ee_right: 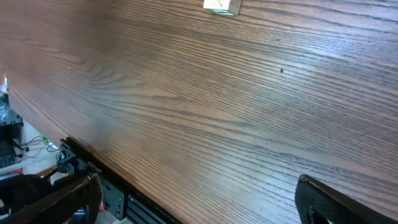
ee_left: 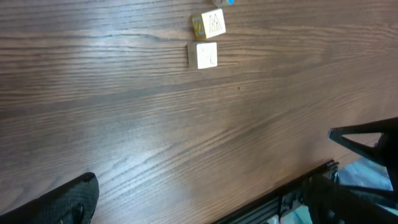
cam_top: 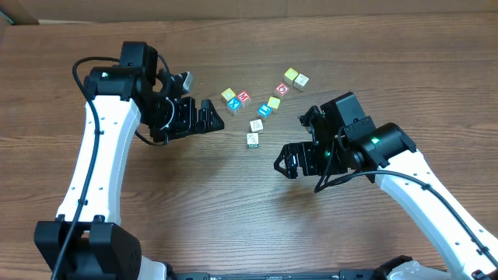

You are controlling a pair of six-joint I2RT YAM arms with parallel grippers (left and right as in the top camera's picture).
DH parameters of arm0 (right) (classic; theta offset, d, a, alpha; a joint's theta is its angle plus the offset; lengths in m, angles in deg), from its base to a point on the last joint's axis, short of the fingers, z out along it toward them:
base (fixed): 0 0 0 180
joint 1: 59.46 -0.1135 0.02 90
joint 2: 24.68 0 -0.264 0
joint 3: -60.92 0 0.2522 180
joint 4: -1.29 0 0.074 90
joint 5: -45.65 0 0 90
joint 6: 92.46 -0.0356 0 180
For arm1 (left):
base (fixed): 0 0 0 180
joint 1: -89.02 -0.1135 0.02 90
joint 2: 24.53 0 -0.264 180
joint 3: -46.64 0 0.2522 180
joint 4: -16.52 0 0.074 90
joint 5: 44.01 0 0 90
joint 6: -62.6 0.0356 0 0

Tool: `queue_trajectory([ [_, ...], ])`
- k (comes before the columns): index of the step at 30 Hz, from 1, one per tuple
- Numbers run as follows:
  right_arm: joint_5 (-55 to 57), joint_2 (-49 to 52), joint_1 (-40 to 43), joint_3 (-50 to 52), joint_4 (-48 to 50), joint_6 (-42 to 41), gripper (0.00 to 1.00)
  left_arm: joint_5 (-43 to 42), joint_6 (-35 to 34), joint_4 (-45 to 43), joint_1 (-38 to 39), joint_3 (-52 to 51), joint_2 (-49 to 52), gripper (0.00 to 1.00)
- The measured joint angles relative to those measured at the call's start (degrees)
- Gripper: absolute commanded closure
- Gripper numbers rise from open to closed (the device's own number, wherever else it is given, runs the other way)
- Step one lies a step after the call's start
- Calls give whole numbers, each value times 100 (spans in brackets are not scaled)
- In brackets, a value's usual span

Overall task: Flip 5 blocks
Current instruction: 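Raise both arms and move the right gripper over a red-printed block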

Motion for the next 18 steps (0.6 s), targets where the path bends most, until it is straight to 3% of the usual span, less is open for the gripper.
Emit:
queue_trajectory([
  [11,973,188,-474,-4,358,-505,0,566,-350,-157,0,0,22,3],
  [18,1657,1853,-1320,-861,581,-737,0,892,-542,-216,0,0,22,0],
])
